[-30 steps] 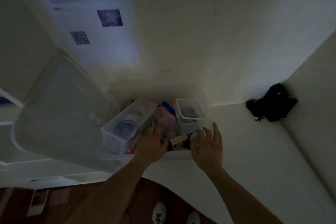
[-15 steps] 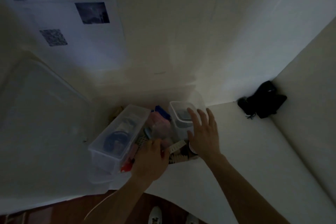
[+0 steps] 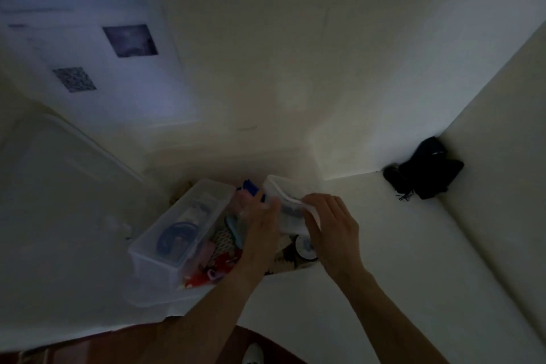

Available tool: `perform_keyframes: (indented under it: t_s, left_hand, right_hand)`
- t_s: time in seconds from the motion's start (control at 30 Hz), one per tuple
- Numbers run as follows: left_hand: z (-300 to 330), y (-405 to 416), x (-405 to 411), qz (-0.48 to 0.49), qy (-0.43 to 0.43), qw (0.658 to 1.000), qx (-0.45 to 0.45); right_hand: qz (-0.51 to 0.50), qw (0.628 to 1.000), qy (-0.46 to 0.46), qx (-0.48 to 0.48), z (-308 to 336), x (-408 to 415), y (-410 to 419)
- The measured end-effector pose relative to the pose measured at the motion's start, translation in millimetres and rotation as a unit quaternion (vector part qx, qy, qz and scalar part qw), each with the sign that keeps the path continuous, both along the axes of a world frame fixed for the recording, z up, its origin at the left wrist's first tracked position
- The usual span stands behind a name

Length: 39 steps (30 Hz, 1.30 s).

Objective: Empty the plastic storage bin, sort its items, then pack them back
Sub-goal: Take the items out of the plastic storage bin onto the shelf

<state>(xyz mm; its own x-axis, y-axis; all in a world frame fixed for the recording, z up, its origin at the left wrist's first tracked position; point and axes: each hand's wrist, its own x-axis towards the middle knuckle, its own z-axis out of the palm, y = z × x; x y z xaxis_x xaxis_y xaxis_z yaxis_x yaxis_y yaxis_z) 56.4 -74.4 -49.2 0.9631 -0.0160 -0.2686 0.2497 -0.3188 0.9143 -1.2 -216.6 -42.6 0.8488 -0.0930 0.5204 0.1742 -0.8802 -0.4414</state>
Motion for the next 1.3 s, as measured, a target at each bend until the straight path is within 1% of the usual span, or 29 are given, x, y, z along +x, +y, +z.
perform_keyframes:
  t_s: [0.07, 0.13, 0.17, 0.23, 0.3, 0.37, 0.43, 0.5, 0.6, 0.7, 0.73, 0.77, 0.8, 0.87, 0.9, 0.97, 1.03, 1.1, 1.17, 1.23, 1.27, 1.3]
  left_hand:
    - [21.7, -23.6, -10.8, 0.018, -0.024, 0.996, -0.087]
    - [37.9, -46.3, -32.3, 0.014, -0.052, 0.976, -0.209]
    - [46.6, -59.0, -40.7, 0.008, -0.068, 0.967, -0.246]
    - [64.3, -88.2, -54.8, -0.006, -0.088, 0.954, -0.286]
    - [66.8, -119.6, -62.6, -0.007, -0.071, 0.945, -0.320]
    - [57.3, -146.8, -72.7, 0.003, -0.053, 0.946, -0.319]
    - [39.3, -169.2, -83.0, 0.008, -0.046, 0.955, -0.294]
    - [17.1, -186.5, -91.6, 0.008, -0.038, 0.969, -0.245]
    - [-21.7, -204.3, -96.8, 0.044, 0.038, 0.983, -0.172]
    - [-58.0, -205.1, -93.6, 0.034, 0.078, 0.994, -0.074]
    - [-70.3, -205.6, -90.7, 0.036, 0.095, 0.992, -0.070]
    - [-82.3, -206.7, -85.5, 0.053, 0.107, 0.989, -0.083]
    - [-91.3, -209.1, -80.9, 0.096, 0.121, 0.981, -0.115]
    - [-116.9, -211.0, -72.0, 0.197, 0.154, 0.949, -0.194]
    - [-118.4, -212.6, -68.9, 0.210, 0.165, 0.936, -0.227]
    - [-117.1, -214.7, -62.2, 0.238, 0.154, 0.917, -0.282]
    - [-120.4, -217.1, -52.1, 0.292, 0.123, 0.903, -0.291]
    - [-125.9, -219.4, -43.0, 0.299, 0.110, 0.907, -0.275]
    - [-137.4, -221.4, -34.8, 0.291, 0.114, 0.910, -0.271]
    - [-152.3, -221.1, -30.0, 0.284, 0.119, 0.916, -0.258]
    - [-159.1, -221.0, -27.6, 0.277, 0.123, 0.919, -0.251]
    - [-166.4, -221.8, -23.9, 0.272, 0.126, 0.921, -0.247]
  right_hand:
    - [0.001, 0.996, -0.030, 0.078, 17.6, -14.3, -11.0]
    - [0.001, 0.990, -0.041, 0.136, 34.2, -26.4, -30.6]
    - [-0.002, 0.987, -0.037, 0.155, 41.6, -31.9, -43.2]
    - [-0.007, 0.976, -0.011, 0.219, 50.8, -42.9, -72.3]
    - [0.008, 0.951, 0.029, 0.307, 53.1, -52.4, -102.6]
    - [0.019, 0.934, 0.064, 0.351, 45.9, -59.2, -131.4]
    - [0.019, 0.925, 0.090, 0.368, 27.8, -62.8, -155.6]
    - [0.007, 0.927, 0.101, 0.362, 0.3, -64.5, -172.8]
    - [0.007, 0.931, 0.120, 0.345, -51.2, -61.6, -189.7]
    - [0.017, 0.925, 0.158, 0.346, -96.4, -47.8, -193.6]
    - [0.023, 0.920, 0.171, 0.351, -109.1, -41.9, -192.4]
    - [0.028, 0.917, 0.184, 0.354, -120.8, -35.4, -190.4]
    - [0.031, 0.915, 0.192, 0.353, -132.1, -29.0, -188.0]
    - [0.029, 0.910, 0.211, 0.357, -150.8, -17.9, -183.7]
    - [0.028, 0.906, 0.222, 0.360, -157.9, -13.3, -182.1]
    - [0.028, 0.893, 0.242, 0.378, -171.5, -5.9, -179.2]
    - [0.024, 0.878, 0.257, 0.403, -177.9, 2.0, -175.0]
    - [0.000, 0.856, 0.266, 0.442, -179.4, 9.7, -170.0]
    - [-0.023, 0.824, 0.274, 0.496, -175.0, 17.7, -169.2]
    - [-0.032, 0.765, 0.292, 0.573, -169.5, 24.4, -172.6]
    - [-0.038, 0.727, 0.296, 0.618, -167.6, 27.5, -175.9]
    - [-0.051, 0.680, 0.295, 0.669, -167.0, 31.1, -179.8]
